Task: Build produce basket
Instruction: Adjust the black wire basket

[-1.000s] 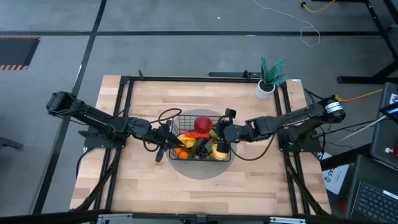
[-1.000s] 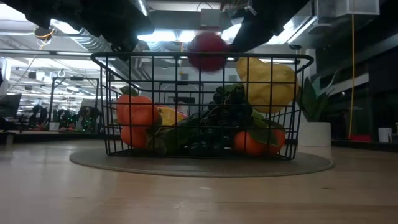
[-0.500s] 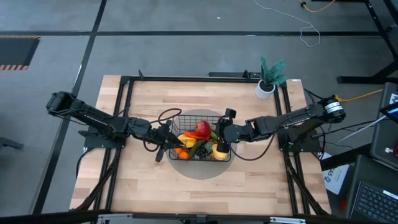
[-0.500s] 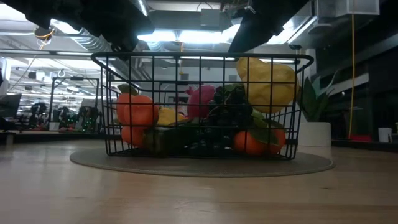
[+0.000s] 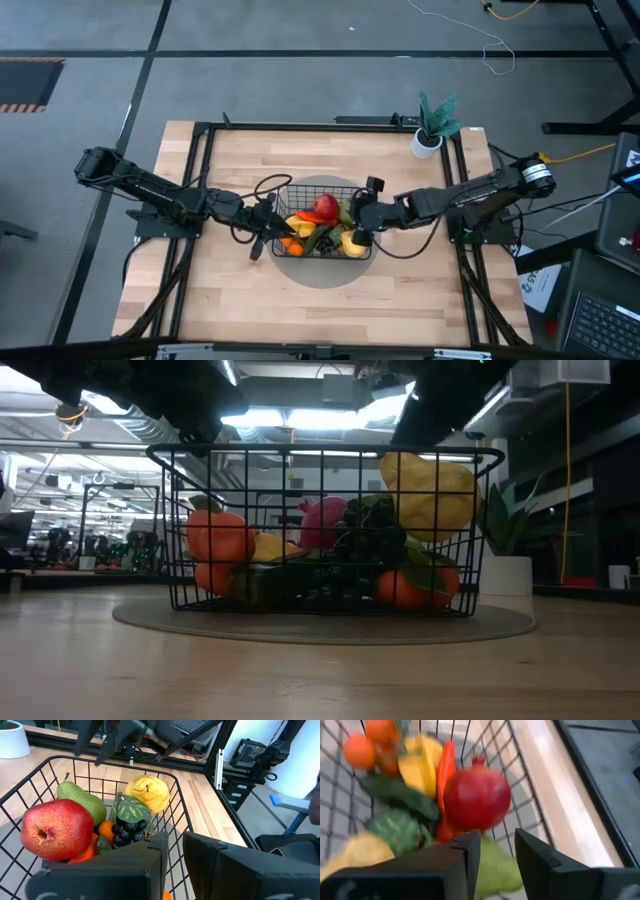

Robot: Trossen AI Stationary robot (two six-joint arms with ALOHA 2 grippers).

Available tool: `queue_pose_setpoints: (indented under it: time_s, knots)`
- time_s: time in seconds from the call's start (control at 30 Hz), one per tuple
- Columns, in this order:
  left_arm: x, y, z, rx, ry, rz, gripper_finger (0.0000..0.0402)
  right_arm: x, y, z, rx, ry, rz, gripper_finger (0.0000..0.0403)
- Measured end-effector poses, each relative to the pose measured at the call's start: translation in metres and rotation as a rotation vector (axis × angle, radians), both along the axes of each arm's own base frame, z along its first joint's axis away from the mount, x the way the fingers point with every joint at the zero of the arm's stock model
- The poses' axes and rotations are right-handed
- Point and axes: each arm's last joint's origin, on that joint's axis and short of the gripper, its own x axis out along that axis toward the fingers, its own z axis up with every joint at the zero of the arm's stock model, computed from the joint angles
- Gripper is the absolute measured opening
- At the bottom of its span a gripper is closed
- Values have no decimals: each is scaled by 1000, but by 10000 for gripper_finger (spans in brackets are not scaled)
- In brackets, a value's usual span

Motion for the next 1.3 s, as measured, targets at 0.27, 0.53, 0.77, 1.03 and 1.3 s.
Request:
queue_pose_setpoints:
  time_s: [0.27, 0.53, 0.77, 1.03, 1.3]
  knots:
    - [0, 0, 0, 0, 0, 0, 46, -21, 6, -48, 46, 137, 77, 110]
    - [0, 0, 4, -4, -27, 2, 46, -38, 12, -64, 165, 116, 40, 110]
    - [0, 0, 0, -1, -4, 0, 46, -33, 20, -35, 25, 70, 117, 110]
    - [0, 0, 0, 0, 2, 0, 46, -34, 21, -37, 8, 69, 137, 110]
    - [0, 0, 0, 0, 1, -1, 46, -46, 32, 1, -159, -62, 362, 110]
